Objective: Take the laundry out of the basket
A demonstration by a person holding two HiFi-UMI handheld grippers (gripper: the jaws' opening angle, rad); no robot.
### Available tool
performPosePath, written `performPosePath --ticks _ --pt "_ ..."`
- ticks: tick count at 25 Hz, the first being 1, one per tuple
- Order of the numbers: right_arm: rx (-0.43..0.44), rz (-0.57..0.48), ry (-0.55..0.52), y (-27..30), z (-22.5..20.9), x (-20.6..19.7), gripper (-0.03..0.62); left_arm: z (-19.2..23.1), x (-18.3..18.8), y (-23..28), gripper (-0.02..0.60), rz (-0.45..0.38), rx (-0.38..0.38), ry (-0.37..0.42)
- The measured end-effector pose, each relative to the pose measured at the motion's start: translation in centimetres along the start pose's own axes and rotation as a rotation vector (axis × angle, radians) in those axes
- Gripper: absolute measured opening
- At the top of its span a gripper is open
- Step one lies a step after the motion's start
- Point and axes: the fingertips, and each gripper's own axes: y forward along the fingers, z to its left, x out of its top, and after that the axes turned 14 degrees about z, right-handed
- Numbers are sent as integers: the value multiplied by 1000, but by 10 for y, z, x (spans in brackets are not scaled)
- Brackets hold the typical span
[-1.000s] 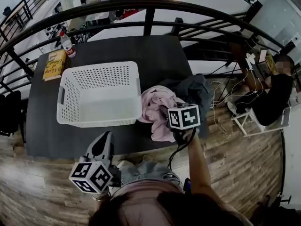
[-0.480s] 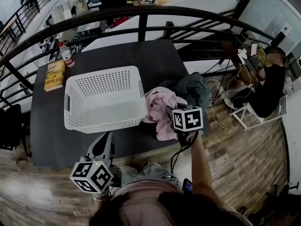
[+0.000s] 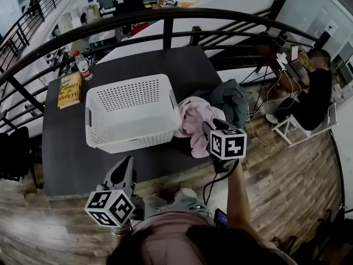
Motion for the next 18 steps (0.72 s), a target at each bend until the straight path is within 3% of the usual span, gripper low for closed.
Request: performPosePath --ticks 4,18 --pt "-38 -73 16 -25 18 1 121 10 -5 -19 -3 2 -4 0" --pt "34 -251 15 -89 118 -13 47 53 -20 -74 -3 -11 -5 11"
